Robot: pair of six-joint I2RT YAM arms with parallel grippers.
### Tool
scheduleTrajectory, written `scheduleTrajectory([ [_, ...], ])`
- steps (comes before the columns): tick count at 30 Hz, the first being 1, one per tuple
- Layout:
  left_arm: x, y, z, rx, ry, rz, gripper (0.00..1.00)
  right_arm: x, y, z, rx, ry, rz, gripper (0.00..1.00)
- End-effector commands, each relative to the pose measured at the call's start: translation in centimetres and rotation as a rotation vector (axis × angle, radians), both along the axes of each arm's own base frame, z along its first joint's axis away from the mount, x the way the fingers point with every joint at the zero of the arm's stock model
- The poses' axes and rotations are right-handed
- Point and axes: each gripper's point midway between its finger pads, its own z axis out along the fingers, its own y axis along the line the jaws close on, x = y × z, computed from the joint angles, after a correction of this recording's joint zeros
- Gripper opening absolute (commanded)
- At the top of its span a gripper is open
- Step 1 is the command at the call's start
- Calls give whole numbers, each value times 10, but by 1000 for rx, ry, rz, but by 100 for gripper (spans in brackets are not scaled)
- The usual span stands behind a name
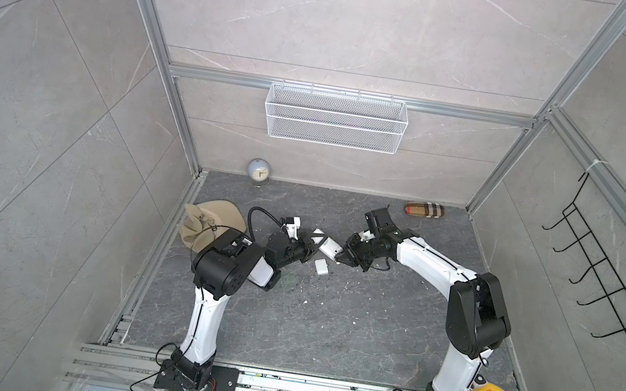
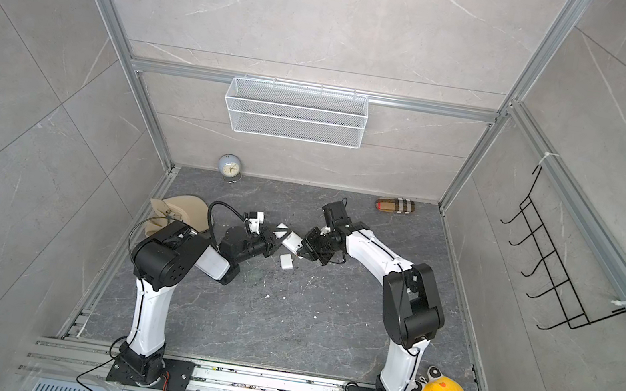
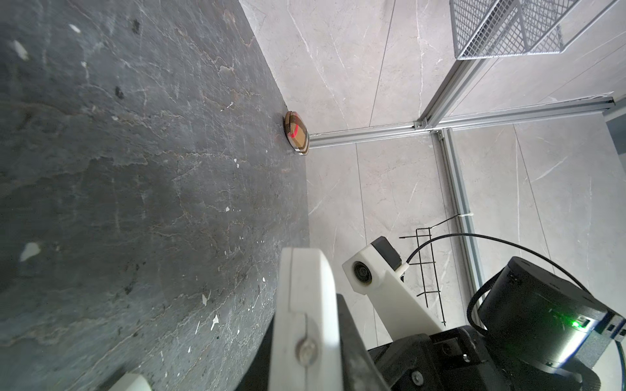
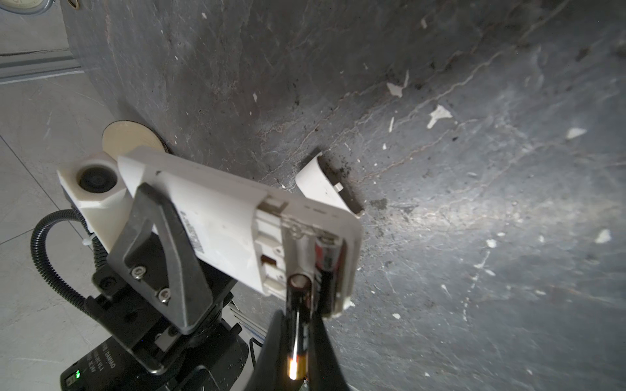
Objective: Load the batteries into the remote control
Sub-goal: 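Lower the battery into the compartment beside the first battery with the right gripper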
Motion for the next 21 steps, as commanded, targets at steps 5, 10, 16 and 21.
scheduleTrajectory([
  [5, 2, -2, 48, -70, -115, -9, 0, 0, -2, 2, 22, 9, -14, 11],
  [10, 2, -3, 48, -71, -115, -15, 0, 4, 0, 3, 32, 4, -14, 11],
  [16, 1, -4, 44, -72, -103, -22, 0, 7, 0, -2, 30, 18, -14, 11],
  [21, -1, -6, 48, -76, -108, -27, 0, 7, 0, -11, 44, 44, -21, 11],
])
